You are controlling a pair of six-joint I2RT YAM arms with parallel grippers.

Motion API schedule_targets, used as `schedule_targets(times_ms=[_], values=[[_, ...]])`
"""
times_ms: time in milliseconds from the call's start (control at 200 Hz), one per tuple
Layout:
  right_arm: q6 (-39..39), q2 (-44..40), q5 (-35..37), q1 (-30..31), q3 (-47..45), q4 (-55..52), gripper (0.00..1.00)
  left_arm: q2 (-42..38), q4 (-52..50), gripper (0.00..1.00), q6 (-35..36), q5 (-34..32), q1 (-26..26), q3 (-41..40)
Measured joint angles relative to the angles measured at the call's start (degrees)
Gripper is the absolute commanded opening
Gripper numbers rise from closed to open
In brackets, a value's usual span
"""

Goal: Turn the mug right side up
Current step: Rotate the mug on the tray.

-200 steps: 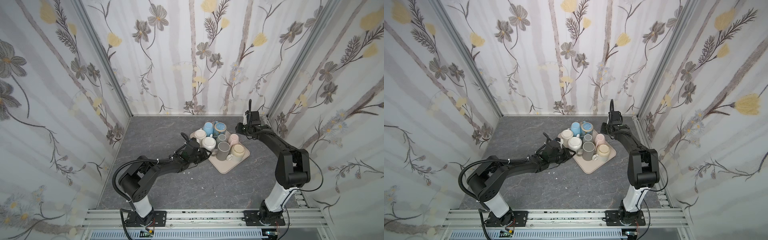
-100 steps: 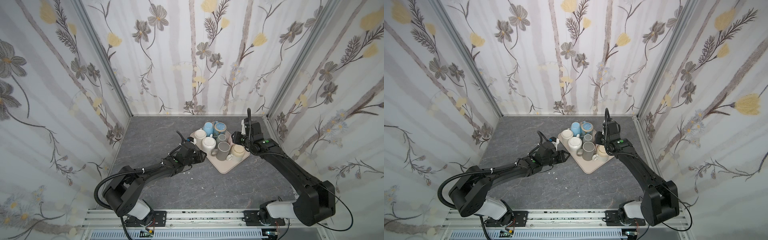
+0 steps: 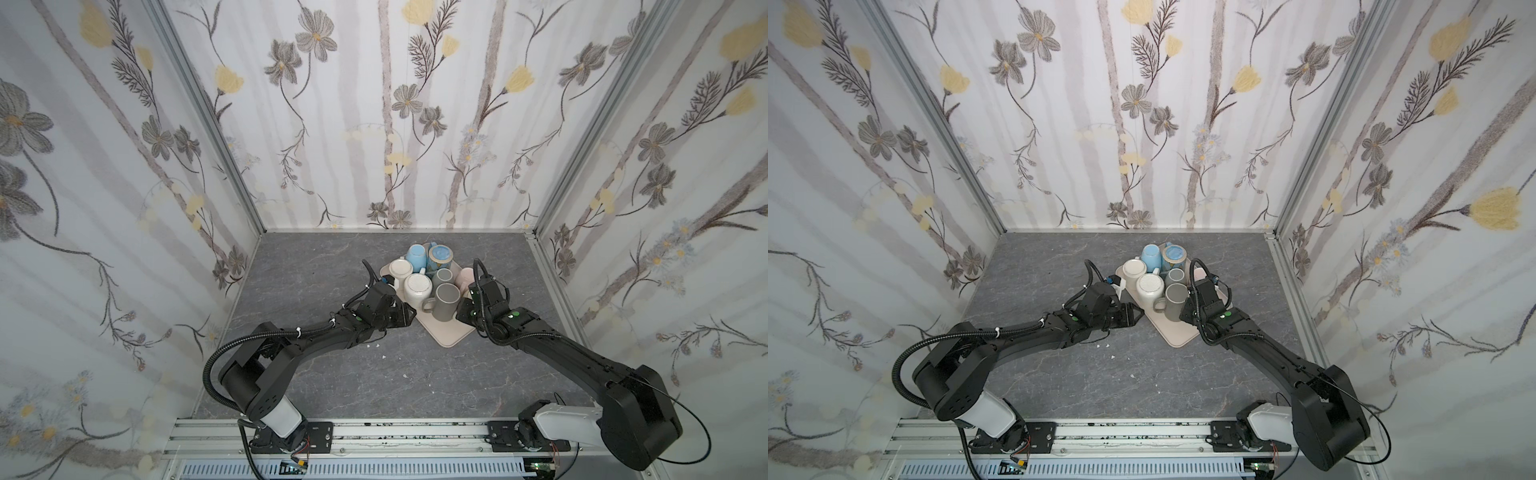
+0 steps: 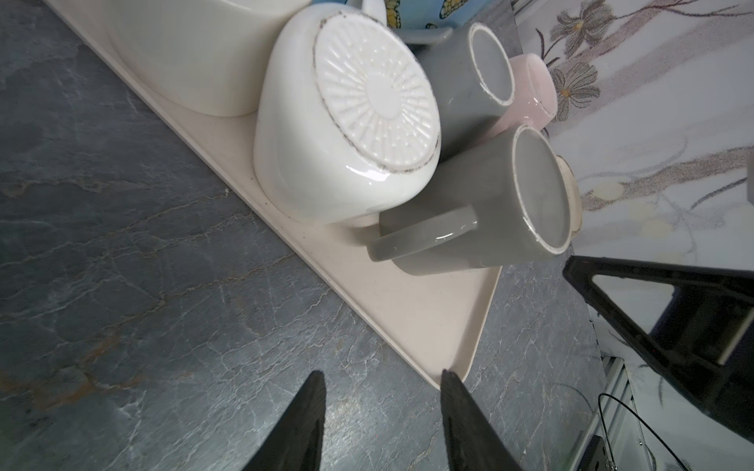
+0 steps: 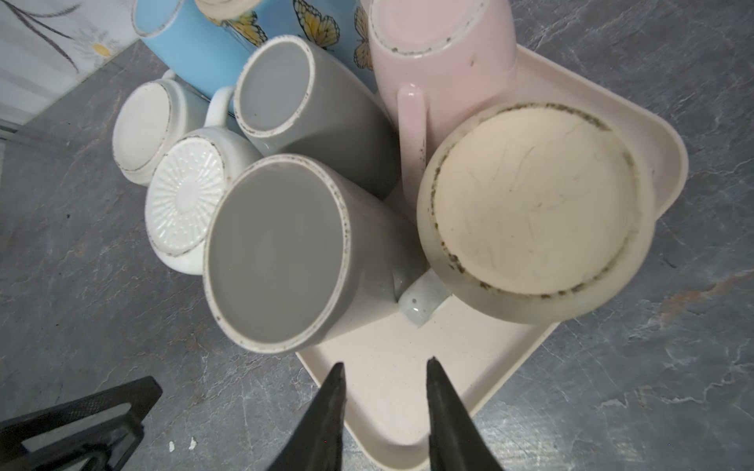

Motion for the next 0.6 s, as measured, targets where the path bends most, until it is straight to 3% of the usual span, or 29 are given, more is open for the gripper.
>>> schedule_targets(times_ms=[300,600], values=[[0.57,8.37,2.03,-0.07,1.40,2.03,0.40,-1.53,-0.17,0.47,0.42,-0.02,0.00,-1.20],[0.55,11.32,4.09,-0.96,1.51,2.51,0.38,-2.32,-1.27,0.48,1.46,-0.24,0.26,-1.66]])
